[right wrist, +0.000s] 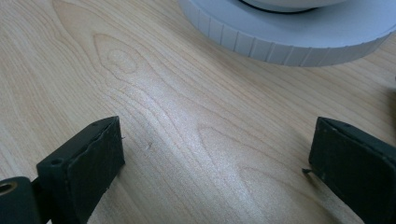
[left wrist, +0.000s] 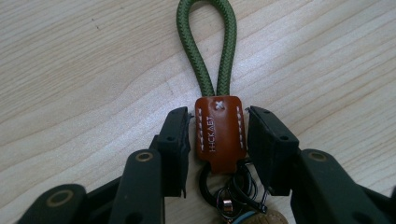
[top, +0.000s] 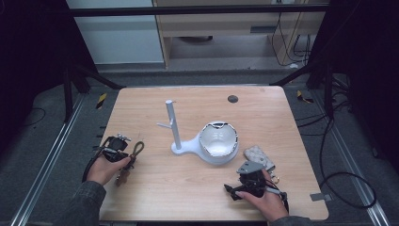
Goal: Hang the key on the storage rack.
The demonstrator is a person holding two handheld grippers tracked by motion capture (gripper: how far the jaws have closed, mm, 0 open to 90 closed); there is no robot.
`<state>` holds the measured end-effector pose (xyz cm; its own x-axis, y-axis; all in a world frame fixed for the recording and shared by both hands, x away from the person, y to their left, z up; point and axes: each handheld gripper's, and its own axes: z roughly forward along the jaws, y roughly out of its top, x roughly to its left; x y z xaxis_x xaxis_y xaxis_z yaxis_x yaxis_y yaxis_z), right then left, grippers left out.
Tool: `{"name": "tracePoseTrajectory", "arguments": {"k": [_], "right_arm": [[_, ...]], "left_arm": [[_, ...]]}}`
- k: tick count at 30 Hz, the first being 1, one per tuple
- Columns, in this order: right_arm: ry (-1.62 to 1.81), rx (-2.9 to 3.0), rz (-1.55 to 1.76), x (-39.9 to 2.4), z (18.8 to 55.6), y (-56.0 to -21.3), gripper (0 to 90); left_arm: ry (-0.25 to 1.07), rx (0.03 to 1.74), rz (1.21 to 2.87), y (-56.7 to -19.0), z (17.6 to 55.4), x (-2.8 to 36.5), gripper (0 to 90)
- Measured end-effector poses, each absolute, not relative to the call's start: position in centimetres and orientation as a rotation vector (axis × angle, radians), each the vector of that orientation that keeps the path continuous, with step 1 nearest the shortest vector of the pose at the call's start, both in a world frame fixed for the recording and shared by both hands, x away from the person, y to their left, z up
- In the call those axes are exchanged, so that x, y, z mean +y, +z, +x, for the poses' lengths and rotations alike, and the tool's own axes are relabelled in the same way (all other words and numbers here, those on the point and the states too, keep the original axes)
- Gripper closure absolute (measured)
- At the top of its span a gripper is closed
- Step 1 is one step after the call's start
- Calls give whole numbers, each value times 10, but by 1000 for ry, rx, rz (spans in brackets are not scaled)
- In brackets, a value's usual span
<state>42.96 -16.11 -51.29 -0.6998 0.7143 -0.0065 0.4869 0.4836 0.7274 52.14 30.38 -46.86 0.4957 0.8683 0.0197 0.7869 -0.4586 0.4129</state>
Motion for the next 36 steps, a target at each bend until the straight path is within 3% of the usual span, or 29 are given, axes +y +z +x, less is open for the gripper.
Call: {"name": "tracePoseTrajectory", "arguments": {"k": [8,18,36], "right_arm": [[1042,2425,1015,-161,430,-513,34],[1042,2425,1015,-161,430,-513,33],[1042,2425,1015,-161,430,-513,33]], "left_arm": [[325,1370,2402,-470,521,305,650],[358,1321,2387,-462,514,306,658],[521,1101,2178,-420,466,297,661]]}}
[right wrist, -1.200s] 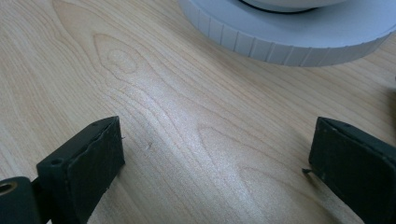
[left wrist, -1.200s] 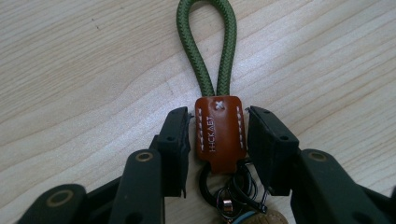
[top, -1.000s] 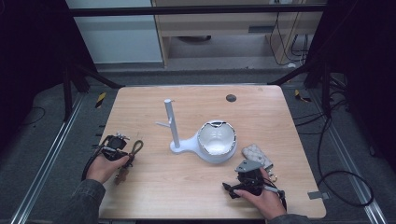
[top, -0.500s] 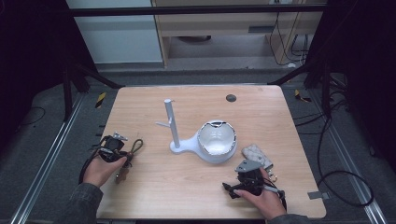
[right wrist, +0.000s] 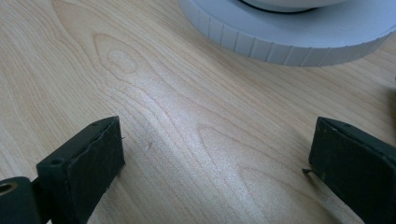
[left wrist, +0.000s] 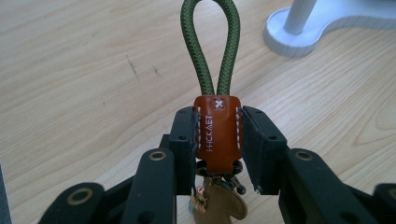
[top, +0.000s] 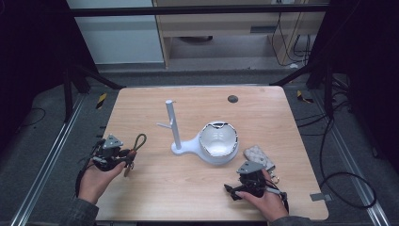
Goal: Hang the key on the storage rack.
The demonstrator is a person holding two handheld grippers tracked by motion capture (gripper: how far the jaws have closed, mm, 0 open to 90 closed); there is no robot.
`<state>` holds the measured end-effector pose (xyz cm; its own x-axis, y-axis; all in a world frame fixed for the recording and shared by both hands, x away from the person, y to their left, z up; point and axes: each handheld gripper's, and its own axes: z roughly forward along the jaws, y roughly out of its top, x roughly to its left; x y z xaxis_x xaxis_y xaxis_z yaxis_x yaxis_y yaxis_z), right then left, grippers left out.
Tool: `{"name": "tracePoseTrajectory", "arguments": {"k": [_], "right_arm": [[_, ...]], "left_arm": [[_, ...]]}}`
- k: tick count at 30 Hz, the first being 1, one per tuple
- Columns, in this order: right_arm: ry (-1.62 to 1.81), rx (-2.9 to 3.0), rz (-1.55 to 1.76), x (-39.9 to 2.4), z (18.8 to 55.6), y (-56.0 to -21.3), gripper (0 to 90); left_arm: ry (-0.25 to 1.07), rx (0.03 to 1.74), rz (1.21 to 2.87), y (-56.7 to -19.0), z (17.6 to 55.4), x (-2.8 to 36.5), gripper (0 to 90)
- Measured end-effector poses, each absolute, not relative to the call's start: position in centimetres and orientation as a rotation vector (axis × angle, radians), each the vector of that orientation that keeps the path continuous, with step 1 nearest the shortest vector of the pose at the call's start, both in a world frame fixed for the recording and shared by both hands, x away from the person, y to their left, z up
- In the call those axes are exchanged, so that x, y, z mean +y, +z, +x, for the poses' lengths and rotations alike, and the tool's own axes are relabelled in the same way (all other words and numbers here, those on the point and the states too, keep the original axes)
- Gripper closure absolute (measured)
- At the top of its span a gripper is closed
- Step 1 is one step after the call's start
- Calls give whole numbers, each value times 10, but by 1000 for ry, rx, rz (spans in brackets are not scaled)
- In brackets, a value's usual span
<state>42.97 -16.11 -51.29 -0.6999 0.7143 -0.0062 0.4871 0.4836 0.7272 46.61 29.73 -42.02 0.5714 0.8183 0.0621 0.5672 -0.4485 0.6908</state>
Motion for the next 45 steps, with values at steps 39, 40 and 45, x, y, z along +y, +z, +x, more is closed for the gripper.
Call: {"name": "tracePoseTrajectory", "arguments": {"k": [39,40,45], "right_arm": [[1028,2412,1046,-160,437,-513,6],[1027,2411,1043,-160,437,-513,6],[1028,2410,1044,-160,437,-513,5]], "left_arm": [[674,878,1850,-380,413,266,660],[676,873,1845,-379,413,265,660],[672,849,1851,-376,411,258,661]]}}
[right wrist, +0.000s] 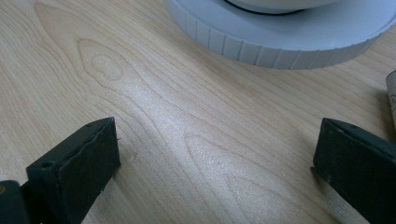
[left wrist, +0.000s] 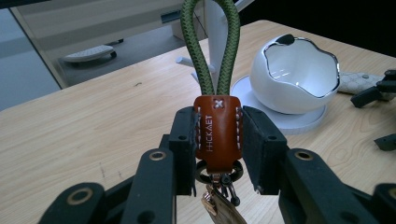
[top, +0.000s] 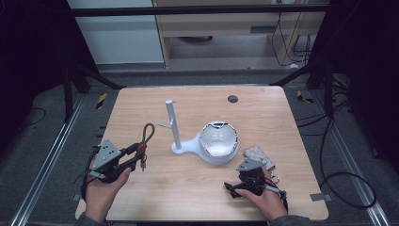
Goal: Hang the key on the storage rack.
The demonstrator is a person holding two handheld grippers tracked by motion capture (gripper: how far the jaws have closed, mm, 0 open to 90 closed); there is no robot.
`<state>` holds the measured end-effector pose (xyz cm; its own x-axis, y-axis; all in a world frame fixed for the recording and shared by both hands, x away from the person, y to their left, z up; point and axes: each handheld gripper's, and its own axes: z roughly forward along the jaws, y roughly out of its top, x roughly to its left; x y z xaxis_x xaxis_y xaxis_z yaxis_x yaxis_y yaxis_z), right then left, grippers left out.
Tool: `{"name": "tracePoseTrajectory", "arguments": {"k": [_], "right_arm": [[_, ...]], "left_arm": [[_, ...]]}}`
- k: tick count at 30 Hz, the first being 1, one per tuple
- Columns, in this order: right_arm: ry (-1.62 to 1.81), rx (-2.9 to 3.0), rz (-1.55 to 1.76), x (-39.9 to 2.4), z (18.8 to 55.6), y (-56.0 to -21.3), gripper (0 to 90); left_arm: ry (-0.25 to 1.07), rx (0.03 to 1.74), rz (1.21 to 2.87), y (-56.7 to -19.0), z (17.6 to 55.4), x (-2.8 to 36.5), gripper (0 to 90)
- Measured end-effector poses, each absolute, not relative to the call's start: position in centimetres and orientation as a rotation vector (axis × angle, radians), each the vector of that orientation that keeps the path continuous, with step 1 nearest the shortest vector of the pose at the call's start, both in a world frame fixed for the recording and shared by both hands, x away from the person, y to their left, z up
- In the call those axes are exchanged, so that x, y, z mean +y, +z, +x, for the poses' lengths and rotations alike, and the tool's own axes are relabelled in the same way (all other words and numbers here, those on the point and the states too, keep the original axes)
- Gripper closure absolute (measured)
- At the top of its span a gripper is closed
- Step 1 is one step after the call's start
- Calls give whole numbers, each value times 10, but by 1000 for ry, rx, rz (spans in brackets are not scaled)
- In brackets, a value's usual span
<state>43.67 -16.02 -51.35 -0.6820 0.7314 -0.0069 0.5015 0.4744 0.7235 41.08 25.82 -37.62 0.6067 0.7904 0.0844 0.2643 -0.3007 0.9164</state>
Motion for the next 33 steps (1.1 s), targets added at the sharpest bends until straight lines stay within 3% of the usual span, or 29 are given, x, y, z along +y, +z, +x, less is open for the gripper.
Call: {"name": "tracePoseTrajectory", "arguments": {"k": [33], "right_arm": [[1028,2410,1048,-160,436,-513,6]], "left_arm": [[658,792,1860,-366,412,234,660]]}}
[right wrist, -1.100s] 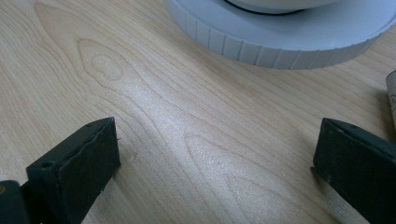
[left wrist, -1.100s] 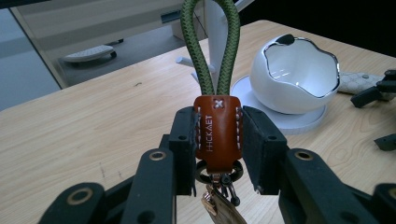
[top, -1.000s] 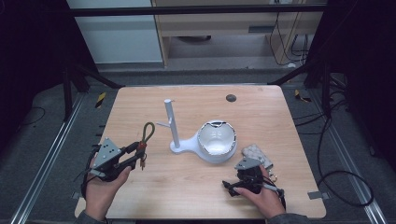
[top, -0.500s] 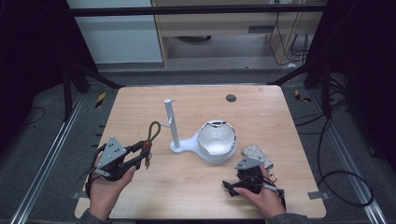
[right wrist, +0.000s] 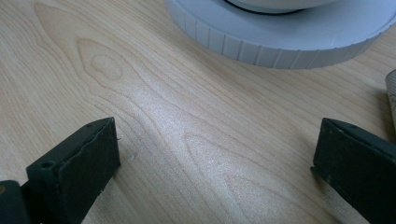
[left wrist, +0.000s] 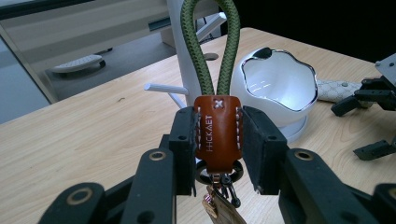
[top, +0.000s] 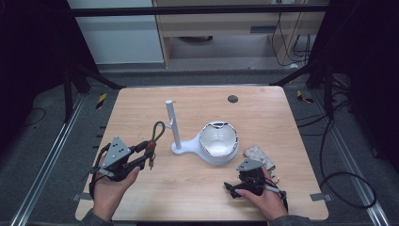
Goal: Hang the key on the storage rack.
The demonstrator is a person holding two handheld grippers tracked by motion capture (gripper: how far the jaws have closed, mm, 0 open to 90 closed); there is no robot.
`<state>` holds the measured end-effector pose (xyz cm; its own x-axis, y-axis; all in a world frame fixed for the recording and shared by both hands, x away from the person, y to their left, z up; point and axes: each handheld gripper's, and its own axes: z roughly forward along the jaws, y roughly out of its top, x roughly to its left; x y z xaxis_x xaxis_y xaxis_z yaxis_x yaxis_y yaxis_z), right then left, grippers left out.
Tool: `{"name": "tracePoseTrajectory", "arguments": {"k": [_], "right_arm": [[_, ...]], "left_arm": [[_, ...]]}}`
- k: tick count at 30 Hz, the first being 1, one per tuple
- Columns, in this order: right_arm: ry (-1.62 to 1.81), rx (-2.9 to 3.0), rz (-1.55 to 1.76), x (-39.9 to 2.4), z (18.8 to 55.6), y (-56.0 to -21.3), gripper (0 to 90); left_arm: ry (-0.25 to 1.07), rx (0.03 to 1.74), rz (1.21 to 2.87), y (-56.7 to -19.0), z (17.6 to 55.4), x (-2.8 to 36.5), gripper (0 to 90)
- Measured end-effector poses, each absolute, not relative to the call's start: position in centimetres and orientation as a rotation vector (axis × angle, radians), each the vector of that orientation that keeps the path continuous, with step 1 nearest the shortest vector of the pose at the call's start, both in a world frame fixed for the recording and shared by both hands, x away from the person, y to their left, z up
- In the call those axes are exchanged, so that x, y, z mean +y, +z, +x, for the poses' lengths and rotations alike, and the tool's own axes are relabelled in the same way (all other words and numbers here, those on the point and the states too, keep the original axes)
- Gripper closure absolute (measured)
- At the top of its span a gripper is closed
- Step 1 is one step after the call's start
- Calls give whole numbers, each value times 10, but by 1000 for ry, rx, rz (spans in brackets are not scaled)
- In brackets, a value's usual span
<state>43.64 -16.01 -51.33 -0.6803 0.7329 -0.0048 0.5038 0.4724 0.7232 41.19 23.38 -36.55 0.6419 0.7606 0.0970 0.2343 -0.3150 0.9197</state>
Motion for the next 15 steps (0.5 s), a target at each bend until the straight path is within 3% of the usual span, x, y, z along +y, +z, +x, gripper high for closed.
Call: {"name": "tracePoseTrajectory", "arguments": {"k": [15], "right_arm": [[1028,2409,1049,-160,436,-513,6]], "left_arm": [[656,783,1863,-364,417,225,660]]}}
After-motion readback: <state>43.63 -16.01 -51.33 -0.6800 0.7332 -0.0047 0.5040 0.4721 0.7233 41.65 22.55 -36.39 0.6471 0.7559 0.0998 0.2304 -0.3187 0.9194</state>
